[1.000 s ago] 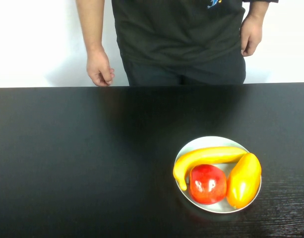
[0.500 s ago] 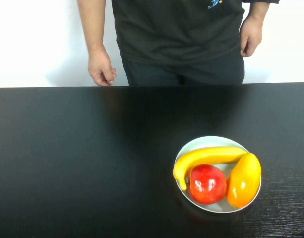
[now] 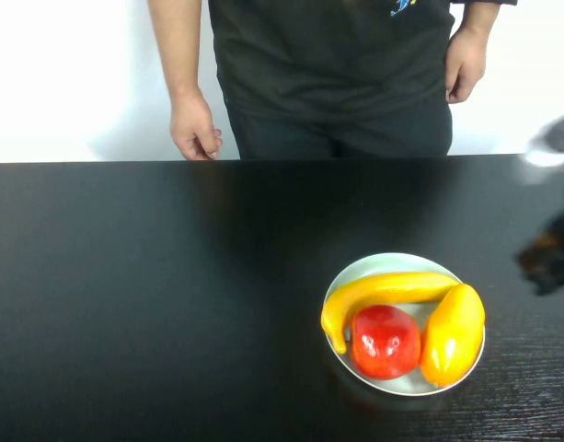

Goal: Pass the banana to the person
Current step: Pick up the banana

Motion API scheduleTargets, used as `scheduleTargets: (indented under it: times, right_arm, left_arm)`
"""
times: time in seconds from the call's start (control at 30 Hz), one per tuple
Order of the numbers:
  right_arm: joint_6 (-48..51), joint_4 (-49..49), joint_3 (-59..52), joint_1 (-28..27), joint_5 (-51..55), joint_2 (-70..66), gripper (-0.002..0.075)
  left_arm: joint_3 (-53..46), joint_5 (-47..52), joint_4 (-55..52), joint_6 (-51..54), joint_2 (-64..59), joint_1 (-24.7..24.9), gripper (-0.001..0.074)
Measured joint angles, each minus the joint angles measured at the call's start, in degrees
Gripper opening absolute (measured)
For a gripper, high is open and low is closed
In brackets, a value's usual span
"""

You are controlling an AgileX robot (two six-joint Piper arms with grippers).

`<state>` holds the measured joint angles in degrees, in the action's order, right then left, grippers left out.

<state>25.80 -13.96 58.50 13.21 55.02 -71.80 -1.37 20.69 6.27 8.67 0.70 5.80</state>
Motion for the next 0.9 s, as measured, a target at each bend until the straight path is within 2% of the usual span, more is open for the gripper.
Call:
scheduleTargets:
  times: [0.17, 0.27, 0.43, 0.5, 0.6, 0.9]
  right_arm:
    - [6.3, 8.0, 10.2, 9.3, 0.0, -14.6, 0.0033]
    - [11.6, 10.8, 15.2, 12.2, 0.0, -22.8, 0.0134]
    - [26.5, 11.3, 19.7, 12.9, -1.0, -33.0, 0.0341]
    - [31.6, 10.8, 20.1, 12.9, -3.0, -35.2, 0.0384]
    - [36.4, 10.3, 20.2, 12.8, -6.7, -37.3, 0.0406]
    - [42.2, 10.2, 20.4, 11.2, -11.0, -42.1, 0.0414]
  left_arm:
    - [0.0, 0.0, 0.0, 0.0, 0.0, 0.0, -0.0004]
    - [0.0, 0.0, 0.0, 0.0, 0.0, 0.0, -0.0004]
    - [0.0, 0.0, 0.0, 0.0, 0.0, 0.0, -0.0004]
    - [0.0, 0.0, 0.0, 0.0, 0.0, 0.0, -0.0004]
    - [0.0, 0.0, 0.0, 0.0, 0.0, 0.0, -0.0004]
    - [0.0, 0.0, 0.0, 0.0, 0.0, 0.0, -0.0004]
